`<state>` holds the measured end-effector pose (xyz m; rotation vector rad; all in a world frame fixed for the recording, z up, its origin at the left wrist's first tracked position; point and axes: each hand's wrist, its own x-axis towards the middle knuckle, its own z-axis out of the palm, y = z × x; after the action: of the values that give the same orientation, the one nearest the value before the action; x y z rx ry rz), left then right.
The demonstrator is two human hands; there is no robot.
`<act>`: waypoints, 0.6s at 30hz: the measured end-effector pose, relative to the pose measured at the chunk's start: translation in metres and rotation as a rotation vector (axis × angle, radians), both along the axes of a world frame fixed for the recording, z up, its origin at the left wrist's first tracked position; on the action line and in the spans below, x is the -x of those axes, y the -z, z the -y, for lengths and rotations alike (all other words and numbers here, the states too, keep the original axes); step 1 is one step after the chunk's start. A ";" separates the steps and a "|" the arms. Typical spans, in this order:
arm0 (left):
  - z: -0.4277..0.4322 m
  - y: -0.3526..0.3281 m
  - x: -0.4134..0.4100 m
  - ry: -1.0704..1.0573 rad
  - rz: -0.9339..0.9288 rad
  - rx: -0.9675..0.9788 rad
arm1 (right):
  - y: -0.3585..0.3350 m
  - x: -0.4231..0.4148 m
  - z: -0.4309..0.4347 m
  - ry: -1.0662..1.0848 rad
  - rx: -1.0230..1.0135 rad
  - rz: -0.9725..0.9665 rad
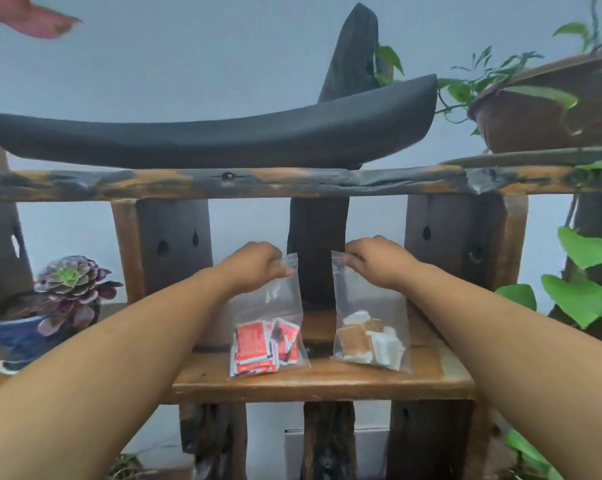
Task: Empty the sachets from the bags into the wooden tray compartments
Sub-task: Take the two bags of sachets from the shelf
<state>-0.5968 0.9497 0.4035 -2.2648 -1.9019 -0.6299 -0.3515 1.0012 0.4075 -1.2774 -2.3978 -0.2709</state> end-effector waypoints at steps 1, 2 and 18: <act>0.007 -0.005 -0.002 0.010 -0.006 -0.028 | -0.003 -0.001 0.007 0.003 -0.013 -0.005; 0.014 -0.010 -0.005 0.019 -0.016 -0.054 | -0.007 -0.003 0.015 0.007 -0.024 -0.013; 0.119 -0.073 -0.027 0.186 -0.148 -0.309 | -0.067 -0.018 0.144 -0.046 -0.169 -0.099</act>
<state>-0.5699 0.8304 0.4766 -2.2307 -1.4284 -0.7018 -0.3333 0.8574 0.4747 -1.1315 -2.2653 -0.3785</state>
